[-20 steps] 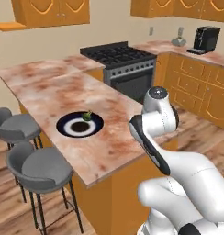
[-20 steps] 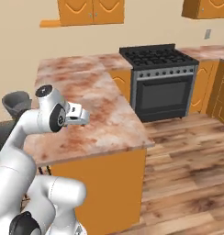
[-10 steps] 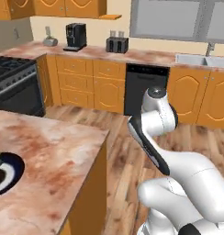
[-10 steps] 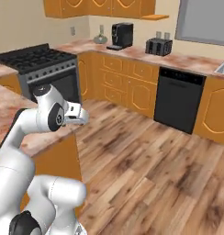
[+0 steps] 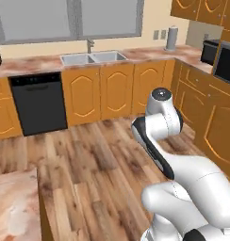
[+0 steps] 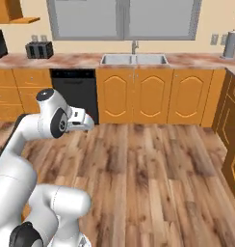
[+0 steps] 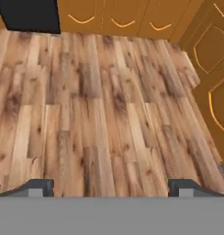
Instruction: Take the cheese, steak, and broccoli from the fridge and place them on the plate on the dining counter to create an appetizer plate.
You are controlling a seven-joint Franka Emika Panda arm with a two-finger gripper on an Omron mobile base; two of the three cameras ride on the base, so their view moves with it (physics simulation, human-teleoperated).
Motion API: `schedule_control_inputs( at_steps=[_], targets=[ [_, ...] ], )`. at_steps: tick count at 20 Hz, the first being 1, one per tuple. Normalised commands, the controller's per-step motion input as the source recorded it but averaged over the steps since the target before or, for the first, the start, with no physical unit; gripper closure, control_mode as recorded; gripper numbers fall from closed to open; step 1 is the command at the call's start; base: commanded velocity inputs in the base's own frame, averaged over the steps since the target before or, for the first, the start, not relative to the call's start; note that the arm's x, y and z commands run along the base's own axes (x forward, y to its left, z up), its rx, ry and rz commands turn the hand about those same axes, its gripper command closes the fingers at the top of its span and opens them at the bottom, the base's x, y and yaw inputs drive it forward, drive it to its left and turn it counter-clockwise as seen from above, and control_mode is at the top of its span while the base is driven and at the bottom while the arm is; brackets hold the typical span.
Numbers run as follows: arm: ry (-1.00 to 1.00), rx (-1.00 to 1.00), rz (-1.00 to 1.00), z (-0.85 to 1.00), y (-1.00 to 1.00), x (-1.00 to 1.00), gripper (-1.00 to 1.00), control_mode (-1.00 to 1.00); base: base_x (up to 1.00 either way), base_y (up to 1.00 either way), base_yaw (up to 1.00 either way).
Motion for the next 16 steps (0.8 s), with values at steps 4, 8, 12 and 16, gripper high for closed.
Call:
schedule_control_inputs(
  at_steps=[4,8,12,16],
  targets=[
    [0.00,0.00,0.00,0.00,0.00,0.00,-1.00,1.00,0.00,0.00,-0.95],
    [0.00,0.00,0.00,0.00,0.00,0.00,-1.00,1.00,0.00,0.00,-0.93],
    [0.00,0.00,0.00,0.00,0.00,0.00,-1.00,1.00,0.00,0.00,-0.90],
    [0.00,0.00,0.00,0.00,0.00,0.00,-1.00,1.00,0.01,0.00,-0.87]
  ],
)
